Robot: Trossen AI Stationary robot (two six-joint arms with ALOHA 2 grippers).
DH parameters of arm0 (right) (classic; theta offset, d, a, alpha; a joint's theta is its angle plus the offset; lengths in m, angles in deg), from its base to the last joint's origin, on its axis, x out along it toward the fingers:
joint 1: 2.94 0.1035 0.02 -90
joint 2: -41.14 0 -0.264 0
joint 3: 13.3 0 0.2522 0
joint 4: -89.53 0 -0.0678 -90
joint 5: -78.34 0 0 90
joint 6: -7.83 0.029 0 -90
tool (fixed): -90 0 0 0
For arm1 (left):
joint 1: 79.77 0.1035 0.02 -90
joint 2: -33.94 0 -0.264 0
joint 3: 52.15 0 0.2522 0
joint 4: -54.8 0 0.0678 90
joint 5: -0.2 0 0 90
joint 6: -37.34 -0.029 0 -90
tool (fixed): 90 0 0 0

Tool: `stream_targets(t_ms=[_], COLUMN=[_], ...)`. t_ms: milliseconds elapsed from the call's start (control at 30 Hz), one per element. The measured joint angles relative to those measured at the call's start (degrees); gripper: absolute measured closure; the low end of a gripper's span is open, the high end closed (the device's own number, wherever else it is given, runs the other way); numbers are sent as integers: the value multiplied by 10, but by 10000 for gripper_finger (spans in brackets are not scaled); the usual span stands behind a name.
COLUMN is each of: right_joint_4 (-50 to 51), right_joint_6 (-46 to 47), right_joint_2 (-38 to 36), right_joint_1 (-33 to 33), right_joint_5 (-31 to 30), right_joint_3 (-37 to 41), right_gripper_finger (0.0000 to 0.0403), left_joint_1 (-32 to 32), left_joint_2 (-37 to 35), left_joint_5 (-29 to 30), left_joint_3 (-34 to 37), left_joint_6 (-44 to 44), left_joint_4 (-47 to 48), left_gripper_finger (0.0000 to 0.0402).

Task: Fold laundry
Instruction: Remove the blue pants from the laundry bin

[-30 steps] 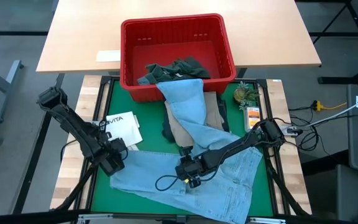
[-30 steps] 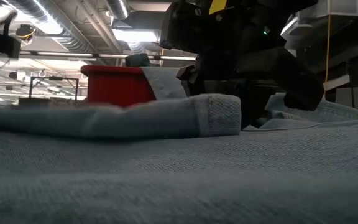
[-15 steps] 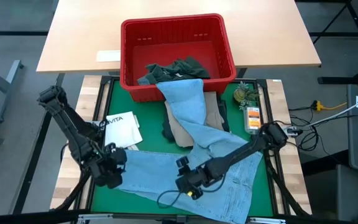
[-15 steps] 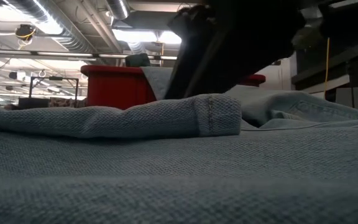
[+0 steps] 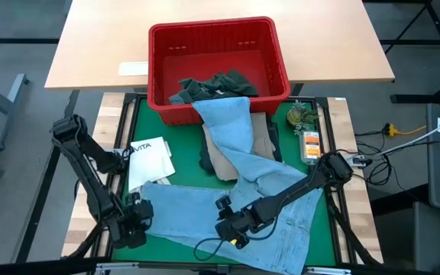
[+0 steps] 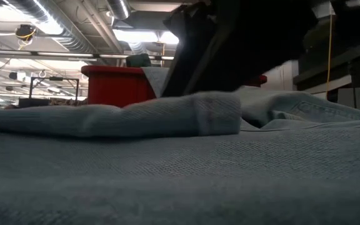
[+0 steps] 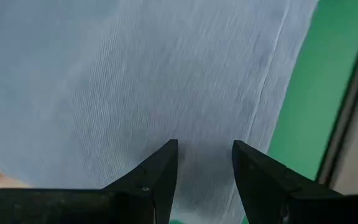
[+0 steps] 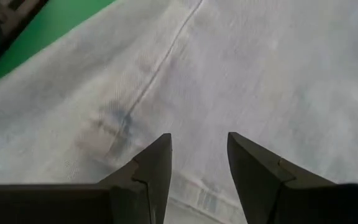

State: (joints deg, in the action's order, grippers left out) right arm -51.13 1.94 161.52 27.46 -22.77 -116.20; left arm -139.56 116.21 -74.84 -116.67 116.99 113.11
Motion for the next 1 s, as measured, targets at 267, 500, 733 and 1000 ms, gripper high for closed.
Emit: stream_targets(t_ms=[267,500,733,1000], right_joint_4=[-26,-30,-21,45], right_joint_6=[27,61,61,52], right_joint_2=[20,33,31,-8], right_joint_1=[-8,-18,-24,-23], right_joint_5=[44,83,98,84], right_joint_3=[0,0,0,0], right_gripper_finger=[246,246,246,246], left_joint_1=[-29,-32,-30,-30], left_joint_2=[101,138,108,34], left_joint_5=[-80,-111,-120,-28], left_joint_3=[0,-3,-16,-60], left_joint_6=[10,10,9,29], left_joint_4=[-4,-15,-8,15], left_gripper_finger=[255,255,255,255])
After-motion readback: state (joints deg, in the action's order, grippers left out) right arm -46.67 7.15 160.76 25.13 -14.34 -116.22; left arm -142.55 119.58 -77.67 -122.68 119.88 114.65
